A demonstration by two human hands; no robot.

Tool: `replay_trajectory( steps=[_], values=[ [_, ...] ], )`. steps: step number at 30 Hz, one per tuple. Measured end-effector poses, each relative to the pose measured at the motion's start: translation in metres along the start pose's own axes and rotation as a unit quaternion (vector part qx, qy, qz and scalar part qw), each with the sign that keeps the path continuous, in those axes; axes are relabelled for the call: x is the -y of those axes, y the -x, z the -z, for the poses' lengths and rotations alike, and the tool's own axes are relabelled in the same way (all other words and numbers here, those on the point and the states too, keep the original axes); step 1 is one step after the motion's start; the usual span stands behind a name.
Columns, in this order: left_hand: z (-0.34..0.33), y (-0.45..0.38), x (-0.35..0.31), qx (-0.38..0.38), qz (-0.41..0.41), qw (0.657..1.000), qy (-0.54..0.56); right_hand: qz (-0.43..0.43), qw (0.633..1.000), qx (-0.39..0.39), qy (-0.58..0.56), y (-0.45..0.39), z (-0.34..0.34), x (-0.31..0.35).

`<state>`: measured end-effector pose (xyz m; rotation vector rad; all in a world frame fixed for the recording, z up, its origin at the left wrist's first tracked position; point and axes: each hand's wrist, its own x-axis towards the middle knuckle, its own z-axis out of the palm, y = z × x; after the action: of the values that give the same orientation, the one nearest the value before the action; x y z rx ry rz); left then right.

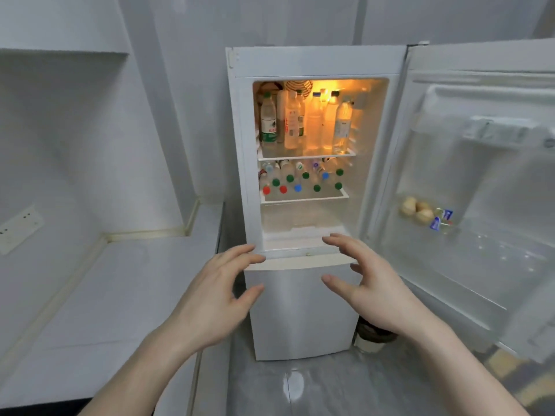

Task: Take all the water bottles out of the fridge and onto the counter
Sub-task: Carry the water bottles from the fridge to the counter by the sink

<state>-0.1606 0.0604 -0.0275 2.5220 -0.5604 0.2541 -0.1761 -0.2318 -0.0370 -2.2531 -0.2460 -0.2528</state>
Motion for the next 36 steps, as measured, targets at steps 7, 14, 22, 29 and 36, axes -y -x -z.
replay_trajectory(
  steps=[7,14,22,29,36],
  values=[
    [-0.029,-0.104,-0.006,-0.001,-0.007,1.0,0.005,0.015,1.0,-0.017,0.005,-0.079,0.029,-0.049],
    [-0.055,-0.209,-0.005,-0.027,-0.009,0.999,0.017,0.038,0.999,-0.004,-0.001,-0.174,0.069,-0.096],
    [-0.084,-0.312,-0.003,-0.032,-0.017,0.999,0.023,0.037,0.998,-0.022,-0.035,-0.269,0.094,-0.137],
    [-0.092,-0.407,0.014,-0.011,-0.042,0.999,0.029,0.013,0.996,-0.071,-0.056,-0.34,0.093,-0.163],
    [-0.098,-0.495,0.046,-0.02,-0.045,0.996,0.074,-0.018,0.989,-0.132,-0.06,-0.421,0.08,-0.189]
  ],
)
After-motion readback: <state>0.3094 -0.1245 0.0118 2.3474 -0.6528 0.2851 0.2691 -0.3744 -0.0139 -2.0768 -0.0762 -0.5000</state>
